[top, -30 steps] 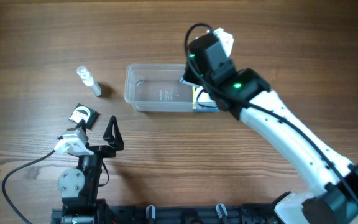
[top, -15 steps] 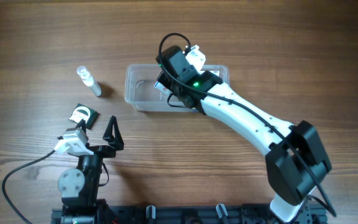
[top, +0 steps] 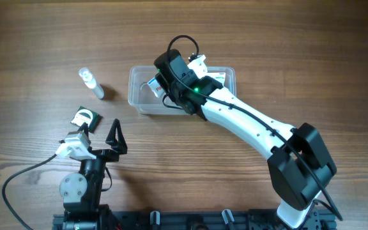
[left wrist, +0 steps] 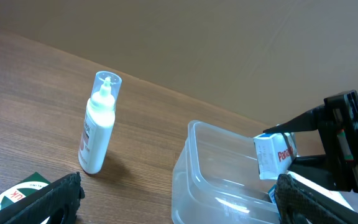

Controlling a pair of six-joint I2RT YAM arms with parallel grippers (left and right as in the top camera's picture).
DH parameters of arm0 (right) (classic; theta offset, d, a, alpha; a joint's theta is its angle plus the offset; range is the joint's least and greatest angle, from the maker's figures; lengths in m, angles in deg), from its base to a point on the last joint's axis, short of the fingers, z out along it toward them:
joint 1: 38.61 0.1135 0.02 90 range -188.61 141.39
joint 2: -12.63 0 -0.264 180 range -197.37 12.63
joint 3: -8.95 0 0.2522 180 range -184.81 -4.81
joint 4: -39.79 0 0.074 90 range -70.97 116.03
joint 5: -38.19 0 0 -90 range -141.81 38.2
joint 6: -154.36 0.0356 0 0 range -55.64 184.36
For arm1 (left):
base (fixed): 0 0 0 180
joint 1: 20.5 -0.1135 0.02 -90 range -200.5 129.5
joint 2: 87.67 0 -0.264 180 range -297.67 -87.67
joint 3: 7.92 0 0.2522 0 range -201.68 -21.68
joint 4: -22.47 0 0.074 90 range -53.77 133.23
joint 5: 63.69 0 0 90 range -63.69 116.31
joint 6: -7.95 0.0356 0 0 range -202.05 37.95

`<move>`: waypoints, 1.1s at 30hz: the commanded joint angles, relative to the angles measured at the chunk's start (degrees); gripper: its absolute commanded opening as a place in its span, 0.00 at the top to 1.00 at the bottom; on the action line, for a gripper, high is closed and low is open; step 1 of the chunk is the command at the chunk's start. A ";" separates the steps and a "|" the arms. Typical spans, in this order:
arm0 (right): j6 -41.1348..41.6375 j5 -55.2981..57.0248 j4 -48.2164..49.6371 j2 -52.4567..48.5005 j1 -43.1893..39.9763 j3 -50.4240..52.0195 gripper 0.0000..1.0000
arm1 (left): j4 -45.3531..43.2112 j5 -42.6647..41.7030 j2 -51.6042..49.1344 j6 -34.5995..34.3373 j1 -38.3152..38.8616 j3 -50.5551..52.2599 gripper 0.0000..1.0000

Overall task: Pack container
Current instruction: 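Carry the Panadol box left over the clear container, then lower the Panadol box into the container's left side and release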

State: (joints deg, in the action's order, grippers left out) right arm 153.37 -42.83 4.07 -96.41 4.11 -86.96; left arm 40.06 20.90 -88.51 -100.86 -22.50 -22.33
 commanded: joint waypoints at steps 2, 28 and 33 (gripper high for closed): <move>2.97 0.90 -0.81 -1.25 0.46 -0.87 0.60 | 0.24 0.74 0.02 0.50 -0.42 0.33 0.00; 2.73 5.86 -5.68 -1.25 0.33 -0.87 0.55 | 0.26 0.72 0.02 0.50 -0.42 0.33 0.00; 5.66 5.81 -4.61 -1.25 0.11 -0.87 0.51 | 0.24 0.72 0.02 0.50 -0.42 0.33 0.00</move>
State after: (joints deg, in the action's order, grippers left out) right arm 156.74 -38.66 -1.52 -96.41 4.11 -86.96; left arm 40.06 20.88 -88.51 -100.84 -22.50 -22.33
